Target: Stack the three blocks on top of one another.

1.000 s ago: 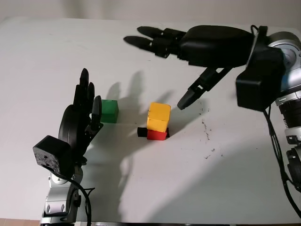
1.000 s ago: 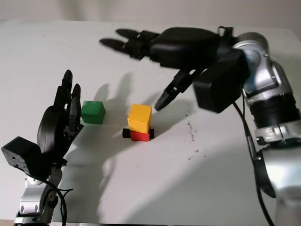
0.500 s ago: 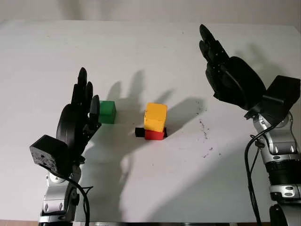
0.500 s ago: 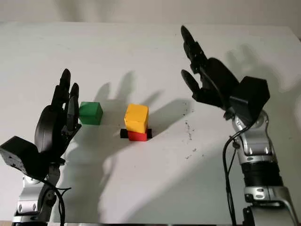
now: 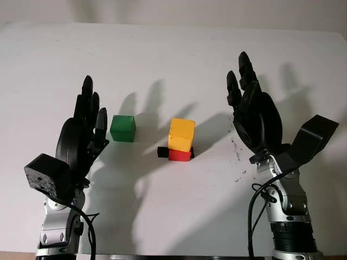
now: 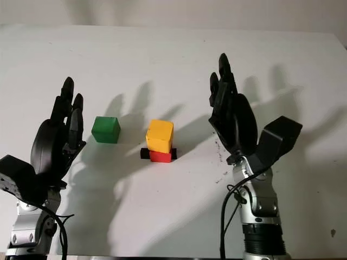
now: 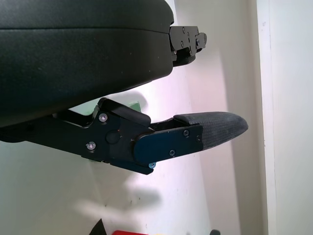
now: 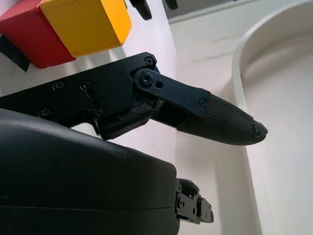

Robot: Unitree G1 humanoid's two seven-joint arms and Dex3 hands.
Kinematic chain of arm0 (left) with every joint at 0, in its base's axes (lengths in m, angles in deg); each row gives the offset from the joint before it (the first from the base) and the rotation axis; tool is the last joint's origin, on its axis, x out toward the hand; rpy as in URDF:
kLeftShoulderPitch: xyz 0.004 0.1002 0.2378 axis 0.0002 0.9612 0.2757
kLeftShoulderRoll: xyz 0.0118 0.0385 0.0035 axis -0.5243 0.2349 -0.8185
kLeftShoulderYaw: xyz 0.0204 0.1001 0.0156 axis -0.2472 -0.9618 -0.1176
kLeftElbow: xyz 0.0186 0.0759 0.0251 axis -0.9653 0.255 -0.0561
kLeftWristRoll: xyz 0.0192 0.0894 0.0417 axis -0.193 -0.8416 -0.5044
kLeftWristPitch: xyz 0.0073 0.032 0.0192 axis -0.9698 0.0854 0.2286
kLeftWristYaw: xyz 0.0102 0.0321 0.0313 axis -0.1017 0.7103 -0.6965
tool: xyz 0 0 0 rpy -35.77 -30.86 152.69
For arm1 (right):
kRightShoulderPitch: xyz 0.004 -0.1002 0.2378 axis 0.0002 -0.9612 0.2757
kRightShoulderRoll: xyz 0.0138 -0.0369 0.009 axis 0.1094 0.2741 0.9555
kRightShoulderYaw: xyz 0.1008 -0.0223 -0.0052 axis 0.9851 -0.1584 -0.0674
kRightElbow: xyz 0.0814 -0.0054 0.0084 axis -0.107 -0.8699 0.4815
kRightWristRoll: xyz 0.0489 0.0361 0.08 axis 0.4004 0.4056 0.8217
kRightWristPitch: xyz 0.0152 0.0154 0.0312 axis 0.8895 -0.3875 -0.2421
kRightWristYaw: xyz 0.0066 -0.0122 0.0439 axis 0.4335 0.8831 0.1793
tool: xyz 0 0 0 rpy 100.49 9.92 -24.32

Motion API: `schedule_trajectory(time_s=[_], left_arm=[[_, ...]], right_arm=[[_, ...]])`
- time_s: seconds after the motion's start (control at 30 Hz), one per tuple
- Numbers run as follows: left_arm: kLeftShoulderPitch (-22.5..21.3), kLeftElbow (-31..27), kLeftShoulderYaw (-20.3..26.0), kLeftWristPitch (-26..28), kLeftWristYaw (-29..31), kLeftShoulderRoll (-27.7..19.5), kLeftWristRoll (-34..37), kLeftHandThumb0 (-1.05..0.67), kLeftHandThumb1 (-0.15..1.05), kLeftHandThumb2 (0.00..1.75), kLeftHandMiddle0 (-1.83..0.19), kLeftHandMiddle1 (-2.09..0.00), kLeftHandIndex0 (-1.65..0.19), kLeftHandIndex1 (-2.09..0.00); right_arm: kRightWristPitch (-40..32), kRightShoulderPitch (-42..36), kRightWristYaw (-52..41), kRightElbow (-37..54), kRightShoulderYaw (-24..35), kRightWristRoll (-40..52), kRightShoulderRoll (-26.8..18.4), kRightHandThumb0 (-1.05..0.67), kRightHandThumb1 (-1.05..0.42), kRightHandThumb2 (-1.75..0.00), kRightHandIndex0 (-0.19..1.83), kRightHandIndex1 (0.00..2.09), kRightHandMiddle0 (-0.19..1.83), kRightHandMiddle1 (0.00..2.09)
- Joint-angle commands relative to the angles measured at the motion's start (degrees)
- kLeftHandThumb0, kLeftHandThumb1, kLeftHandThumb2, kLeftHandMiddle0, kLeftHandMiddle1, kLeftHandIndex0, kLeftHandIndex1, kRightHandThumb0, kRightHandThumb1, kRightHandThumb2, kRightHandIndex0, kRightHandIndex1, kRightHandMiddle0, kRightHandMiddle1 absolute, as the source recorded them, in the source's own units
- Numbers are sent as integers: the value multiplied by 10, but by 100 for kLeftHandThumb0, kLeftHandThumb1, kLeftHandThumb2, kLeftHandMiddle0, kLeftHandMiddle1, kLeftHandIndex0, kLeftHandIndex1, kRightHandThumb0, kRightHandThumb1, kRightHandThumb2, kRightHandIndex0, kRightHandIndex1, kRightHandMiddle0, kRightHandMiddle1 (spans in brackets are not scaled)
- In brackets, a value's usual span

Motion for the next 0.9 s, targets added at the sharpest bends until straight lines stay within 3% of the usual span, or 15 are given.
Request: schedule_trajectory(time_s=[0.0, 0.27, 0.4, 0.57, 0.67, 0.77, 0.87], left_arm=[[-3, -10, 5, -1, 4, -5, 6, -72, 105, 56, 7, -6, 7, -7], [-16, -11, 14, -4, 20, -37, 5, -70, 105, 57, 10, -5, 9, -5], [-32, -27, 25, 13, -4, -62, -32, -68, 105, 49, 5, -6, 5, -7], [-66, -15, 34, -7, -4, -132, -97, -65, 105, 44, -7, -9, -3, -9], [-91, -6, 38, 2, 10, -183, -127, -64, 105, 27, -37, -9, -30, -14], [-101, -28, 24, 44, 71, -260, -169, -70, 105, 12, -18, -3, -32, -8], [-112, -56, 3, 79, 115, -317, -227, -76, 104, 8, -5, -1, -29, -6]], right_arm=[[-1, -10, 11, 12, 3, -7, 7, -80, -105, -87, -19, 0, -19, 0], [15, -12, 13, 10, 4, -26, 6, -78, -105, -86, -19, 0, -19, 0], [10, -8, 10, 8, 10, -33, -4, -79, -105, -83, -19, 0, -19, 0], [5, -5, 3, 7, 21, -27, -12, -79, -105, -83, -19, 0, -19, 0], [-4, -5, 1, 12, 25, -30, -19, -78, -105, -83, -19, 0, -19, 0], [-7, -8, 7, 19, 26, -39, -22, -78, -105, -81, -19, 0, -19, 0], [-13, -9, 7, 25, 28, -39, -24, -77, -105, -80, -19, 0, -19, 0]])
